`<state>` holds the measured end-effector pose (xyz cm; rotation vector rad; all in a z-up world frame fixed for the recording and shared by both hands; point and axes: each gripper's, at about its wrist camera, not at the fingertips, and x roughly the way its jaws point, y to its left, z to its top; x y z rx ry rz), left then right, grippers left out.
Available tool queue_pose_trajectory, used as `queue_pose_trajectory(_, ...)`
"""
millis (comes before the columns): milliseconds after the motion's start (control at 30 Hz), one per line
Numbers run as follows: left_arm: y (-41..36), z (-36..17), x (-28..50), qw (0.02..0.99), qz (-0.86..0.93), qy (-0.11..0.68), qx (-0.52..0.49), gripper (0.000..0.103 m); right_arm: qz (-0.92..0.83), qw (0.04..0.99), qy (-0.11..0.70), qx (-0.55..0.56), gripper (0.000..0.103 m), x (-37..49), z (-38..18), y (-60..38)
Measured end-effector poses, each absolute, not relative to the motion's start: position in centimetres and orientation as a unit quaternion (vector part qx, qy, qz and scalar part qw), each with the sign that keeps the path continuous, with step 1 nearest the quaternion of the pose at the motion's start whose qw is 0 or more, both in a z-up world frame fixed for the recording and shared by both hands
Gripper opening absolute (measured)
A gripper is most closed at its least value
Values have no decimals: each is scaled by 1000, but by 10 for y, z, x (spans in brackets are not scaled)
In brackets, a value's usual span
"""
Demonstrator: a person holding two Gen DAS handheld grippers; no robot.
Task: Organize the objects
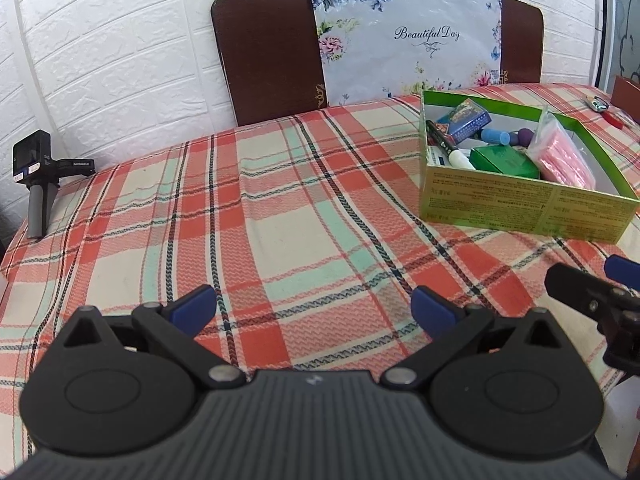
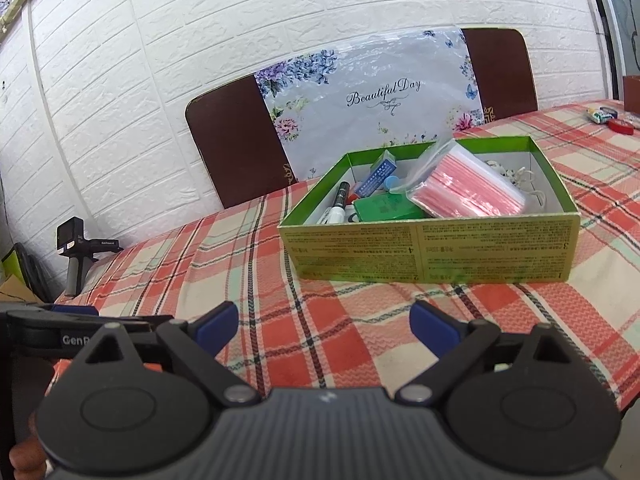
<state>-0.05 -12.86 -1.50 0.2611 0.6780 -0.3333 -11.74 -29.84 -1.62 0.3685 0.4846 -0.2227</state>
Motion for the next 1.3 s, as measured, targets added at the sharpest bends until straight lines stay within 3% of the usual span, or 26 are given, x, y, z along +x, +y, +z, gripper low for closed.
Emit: queue_pose_trajectory(1300,-135,-20,-1,907,-190,357,119,103,-111,952,238,158,99,-115,-22,-297)
